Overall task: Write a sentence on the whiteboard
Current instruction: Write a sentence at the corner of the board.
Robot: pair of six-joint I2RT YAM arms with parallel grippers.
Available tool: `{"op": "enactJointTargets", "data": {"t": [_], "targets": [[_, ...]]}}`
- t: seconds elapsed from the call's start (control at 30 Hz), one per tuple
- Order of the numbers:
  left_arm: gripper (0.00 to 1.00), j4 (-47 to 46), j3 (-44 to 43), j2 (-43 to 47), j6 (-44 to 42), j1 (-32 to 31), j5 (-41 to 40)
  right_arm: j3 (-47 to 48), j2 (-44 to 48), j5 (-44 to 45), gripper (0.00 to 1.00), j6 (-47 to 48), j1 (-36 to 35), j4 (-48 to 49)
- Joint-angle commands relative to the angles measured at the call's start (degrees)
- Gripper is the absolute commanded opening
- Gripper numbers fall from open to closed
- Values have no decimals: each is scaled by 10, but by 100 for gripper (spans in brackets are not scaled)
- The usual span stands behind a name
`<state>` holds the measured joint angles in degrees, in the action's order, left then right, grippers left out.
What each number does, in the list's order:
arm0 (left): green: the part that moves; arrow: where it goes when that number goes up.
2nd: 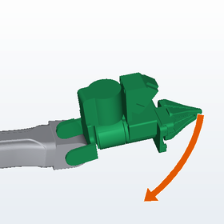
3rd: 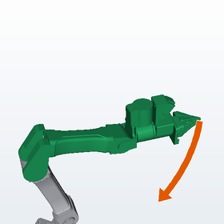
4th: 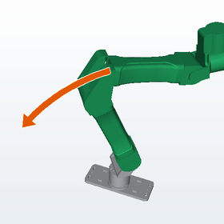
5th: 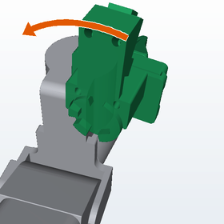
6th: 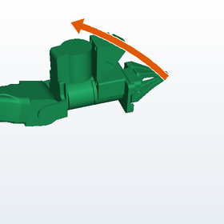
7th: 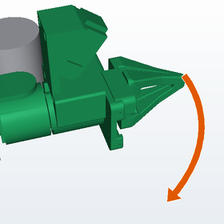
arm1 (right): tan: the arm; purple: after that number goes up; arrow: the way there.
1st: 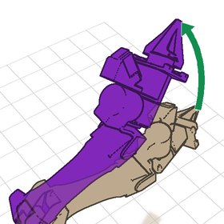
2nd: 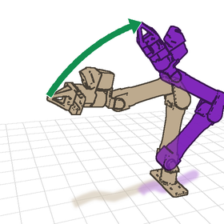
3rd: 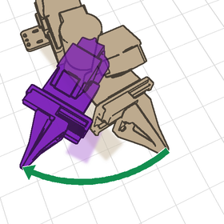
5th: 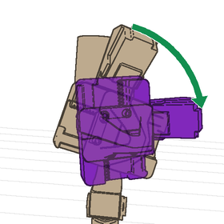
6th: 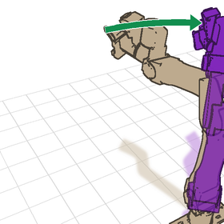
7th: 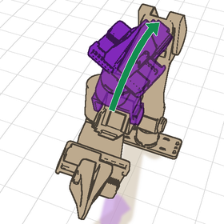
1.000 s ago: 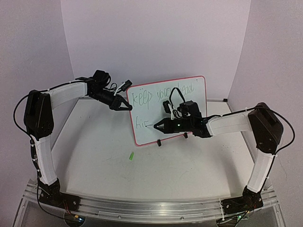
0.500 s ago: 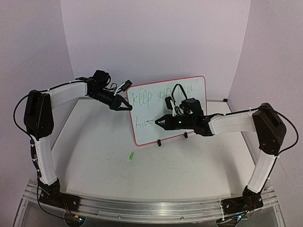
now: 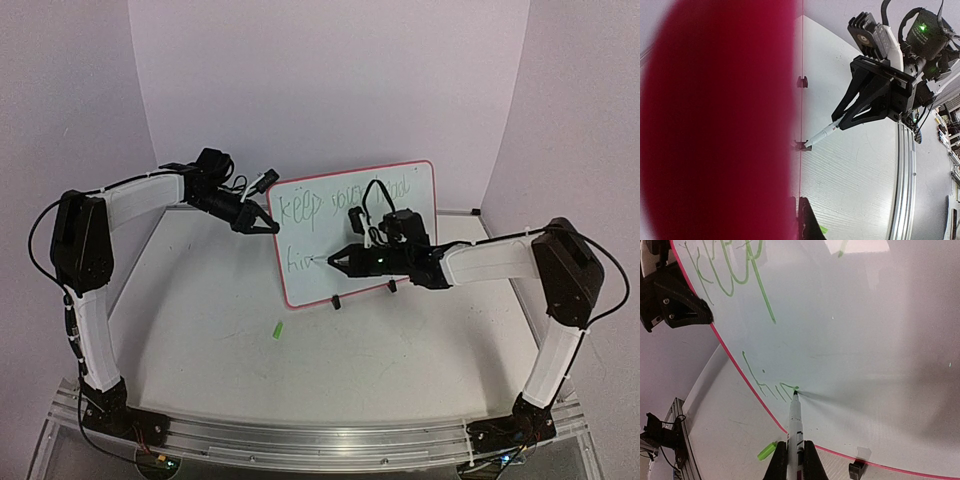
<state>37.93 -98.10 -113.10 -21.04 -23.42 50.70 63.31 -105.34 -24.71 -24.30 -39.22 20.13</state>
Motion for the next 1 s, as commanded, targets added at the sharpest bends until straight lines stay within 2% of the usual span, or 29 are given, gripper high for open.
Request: {"op": "enactJointTargets", "data": {"t": [0.0, 0.6, 0.73, 0.97], "targets": [[0, 6, 9, 9, -19, -15, -20, -16, -25, -5, 0, -6, 3, 5], [0, 6, 10, 11, -18, -15, -20, 11, -62, -25, 0, -15, -7, 28], [0, 6, 10, 12, -19, -15, -20, 8, -47, -46, 0, -28, -7, 55], [0, 5, 12, 15, -19, -15, -20, -39, 36, -100, 0, -48, -6, 120]]}}
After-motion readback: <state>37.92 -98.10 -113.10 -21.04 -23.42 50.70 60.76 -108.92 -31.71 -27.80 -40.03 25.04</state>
